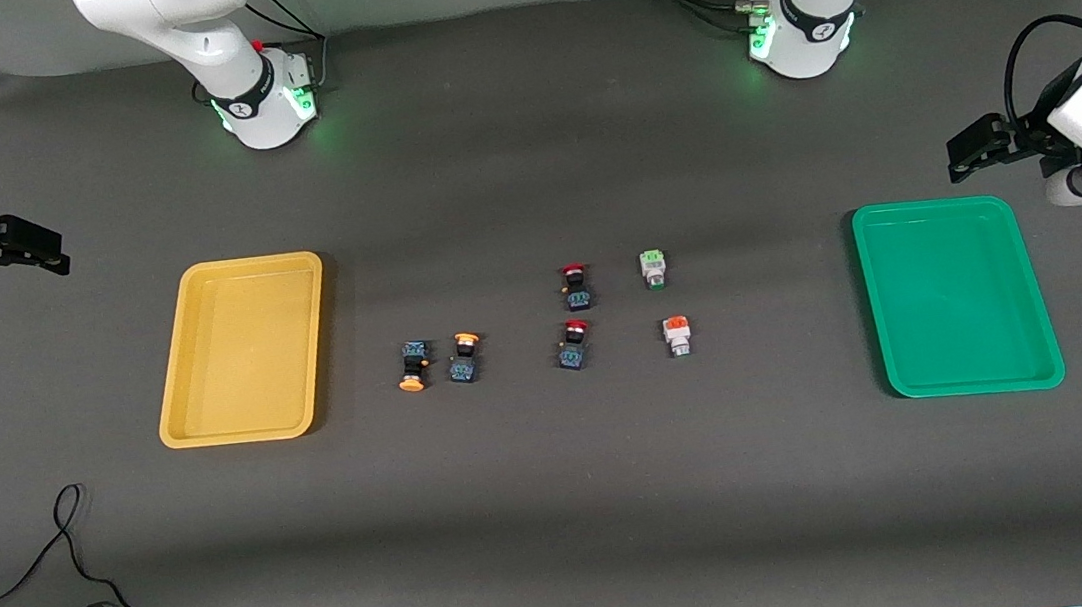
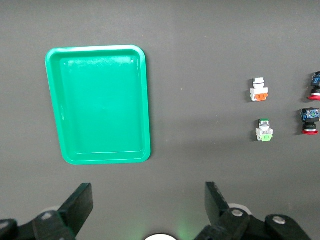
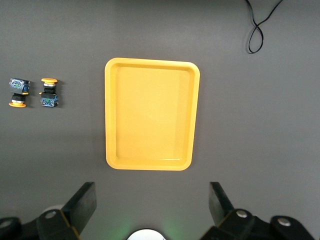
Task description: Place green and yellow buttons in trays
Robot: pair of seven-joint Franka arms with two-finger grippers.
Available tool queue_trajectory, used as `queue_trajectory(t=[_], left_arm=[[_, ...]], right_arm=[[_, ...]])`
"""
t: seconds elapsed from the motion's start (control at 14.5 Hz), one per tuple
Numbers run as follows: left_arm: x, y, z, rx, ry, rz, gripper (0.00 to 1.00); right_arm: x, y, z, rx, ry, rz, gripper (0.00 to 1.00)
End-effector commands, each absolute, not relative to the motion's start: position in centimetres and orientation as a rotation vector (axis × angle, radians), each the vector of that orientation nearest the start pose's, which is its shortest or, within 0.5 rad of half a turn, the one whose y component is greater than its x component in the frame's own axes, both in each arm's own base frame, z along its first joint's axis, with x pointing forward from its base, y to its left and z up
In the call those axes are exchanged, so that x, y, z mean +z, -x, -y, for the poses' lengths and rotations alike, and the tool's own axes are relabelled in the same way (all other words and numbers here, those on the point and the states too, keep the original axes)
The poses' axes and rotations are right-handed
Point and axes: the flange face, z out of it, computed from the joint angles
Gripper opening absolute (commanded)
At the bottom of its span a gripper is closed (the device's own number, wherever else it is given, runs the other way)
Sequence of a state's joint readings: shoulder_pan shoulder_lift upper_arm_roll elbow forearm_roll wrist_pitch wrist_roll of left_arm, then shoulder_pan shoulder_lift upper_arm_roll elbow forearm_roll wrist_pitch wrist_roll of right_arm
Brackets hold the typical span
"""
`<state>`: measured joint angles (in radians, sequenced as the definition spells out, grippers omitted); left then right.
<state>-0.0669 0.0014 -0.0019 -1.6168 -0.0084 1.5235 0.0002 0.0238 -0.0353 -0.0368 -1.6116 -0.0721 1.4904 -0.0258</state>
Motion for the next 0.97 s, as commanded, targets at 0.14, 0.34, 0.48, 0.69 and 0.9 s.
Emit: queue_trajectory(t=[0.14,0.34,0.48,0.69,0.9], left_arm=[[60.42,-54.55,3.72,0.14,3.137,-0.12,1.0],[60.43,-54.56,3.72,0.137,3.137,-0.12,1.0],[60.42,-54.55,3.72,0.14,3.137,-0.12,1.0],[60.42,-54.55,3.64,0.14,3.137,-0.118,1.0],[60.42,-54.55,3.64,0.14,3.137,-0.118,1.0]], right_arm=[[61.94,-53.74,2.35,0.12,3.178,0.012,1.0],[61.84,-53.84,2.08,0.121,3.177,0.005,1.0],[61.84,-53.84,2.16,0.121,3.177,0.003,1.0],[61.83,-53.82,2.18,0.123,3.17,0.001,1.0],[61.76,-53.91,1.84,0.118,3.134,-0.002,1.0]])
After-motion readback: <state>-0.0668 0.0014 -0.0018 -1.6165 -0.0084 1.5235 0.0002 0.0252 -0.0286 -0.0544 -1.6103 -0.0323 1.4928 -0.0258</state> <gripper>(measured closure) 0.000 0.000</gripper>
